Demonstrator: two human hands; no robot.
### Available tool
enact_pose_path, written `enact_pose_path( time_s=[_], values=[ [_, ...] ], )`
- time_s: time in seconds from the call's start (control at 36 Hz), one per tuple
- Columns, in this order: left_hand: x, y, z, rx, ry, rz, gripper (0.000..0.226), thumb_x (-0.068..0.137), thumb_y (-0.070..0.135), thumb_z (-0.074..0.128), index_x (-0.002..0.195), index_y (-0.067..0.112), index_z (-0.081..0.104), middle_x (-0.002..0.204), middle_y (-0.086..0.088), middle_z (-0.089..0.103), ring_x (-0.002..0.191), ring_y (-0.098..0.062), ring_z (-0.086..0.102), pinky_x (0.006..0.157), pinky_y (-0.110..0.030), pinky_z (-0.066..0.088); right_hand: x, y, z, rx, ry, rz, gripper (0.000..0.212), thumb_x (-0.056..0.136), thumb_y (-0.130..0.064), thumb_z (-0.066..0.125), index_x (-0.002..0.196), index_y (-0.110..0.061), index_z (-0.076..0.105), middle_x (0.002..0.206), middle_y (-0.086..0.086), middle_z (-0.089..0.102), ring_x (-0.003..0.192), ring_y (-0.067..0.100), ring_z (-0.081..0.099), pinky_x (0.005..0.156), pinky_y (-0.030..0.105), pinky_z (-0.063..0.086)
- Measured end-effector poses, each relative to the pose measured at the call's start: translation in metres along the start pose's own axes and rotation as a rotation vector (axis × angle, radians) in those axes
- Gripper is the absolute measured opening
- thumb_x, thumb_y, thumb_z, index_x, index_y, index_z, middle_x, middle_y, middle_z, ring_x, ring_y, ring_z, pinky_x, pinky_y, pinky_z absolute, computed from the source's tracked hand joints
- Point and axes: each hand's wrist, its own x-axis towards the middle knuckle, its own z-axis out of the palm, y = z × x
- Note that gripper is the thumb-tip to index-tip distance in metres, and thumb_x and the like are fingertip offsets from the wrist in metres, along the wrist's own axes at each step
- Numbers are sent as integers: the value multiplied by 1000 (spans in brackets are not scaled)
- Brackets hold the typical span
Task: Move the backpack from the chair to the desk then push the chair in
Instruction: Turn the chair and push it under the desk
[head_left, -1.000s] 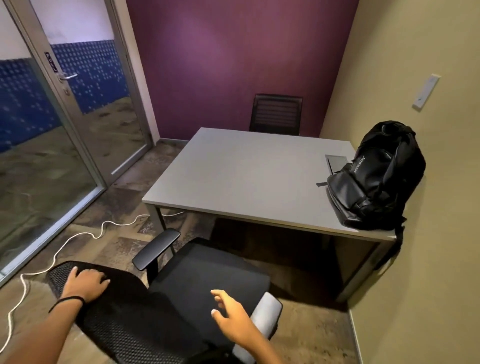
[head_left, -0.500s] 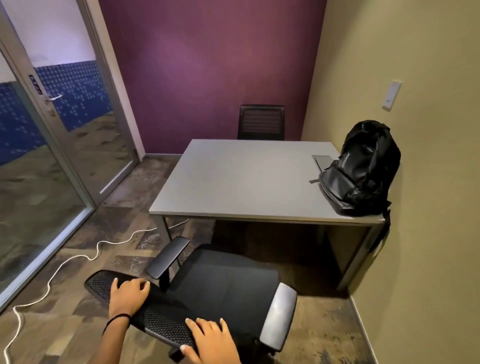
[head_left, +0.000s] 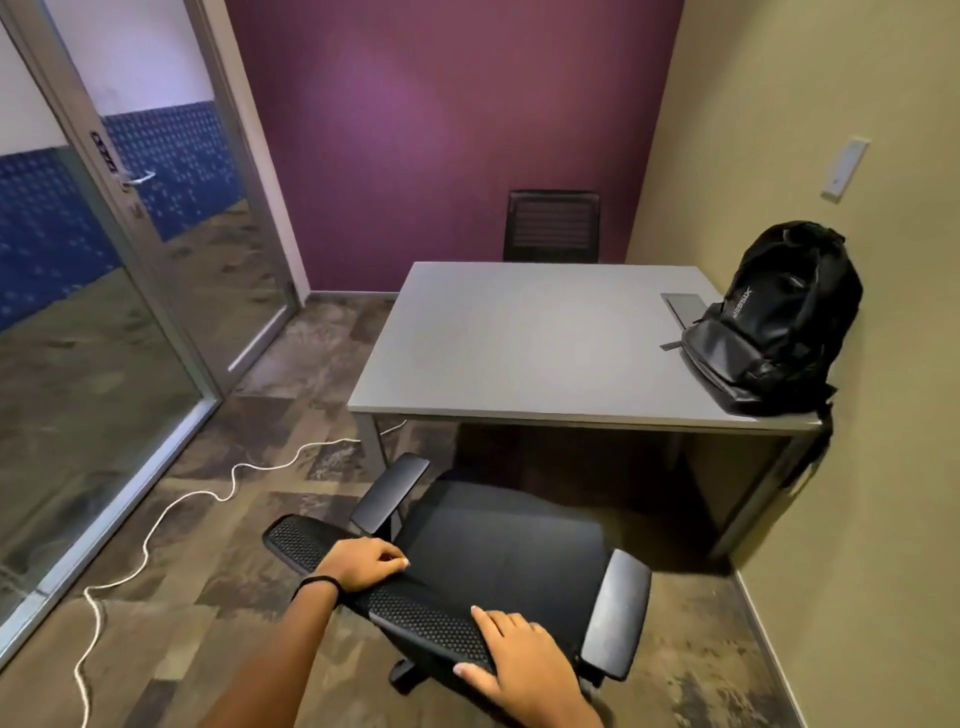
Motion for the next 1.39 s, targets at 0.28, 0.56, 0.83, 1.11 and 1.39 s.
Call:
enact_pose_path(
  time_s=[0.28,0.56,0.83,1.11,1.39],
  values=[
    [25,-76,-37,68,31,128,37,93,47,39,109,30,67,115,1,69,104,-19,61,98,-34,41,19,-27,11,149,55,143,81,75,-81,27,141,-36,23,145,-9,40,129,13,40,107,34,33],
    [43,-124,-58,181,115,184,39,95,45,33,103,31,69,108,-2,72,104,-22,60,105,-45,26,40,-58,24,272,287,497,51,87,-65,26,104,-31,60,111,-8,66,101,13,59,75,27,40],
    [27,-137,-51,153,121,253,50,96,45,30,87,16,70,99,-9,72,99,-24,61,92,-36,30,34,-81,35,285,494,813,43,96,-41,38,55,-27,35,72,-6,50,66,11,48,52,21,29],
    [-6,-148,-39,137,147,289,52,99,38,25,96,12,70,102,-12,71,103,-25,58,98,-38,29,17,-107,38,390,525,857,39,95,-34,45,69,-9,61,72,7,63,68,21,62,63,32,48],
    [-38,-182,-24,-27,458,477,68,87,58,20,65,17,69,64,-4,70,63,-20,61,73,-38,46,-8,-137,65,365,636,844,44,95,-36,43,57,-14,46,57,3,50,52,15,49,47,26,31]
  ],
)
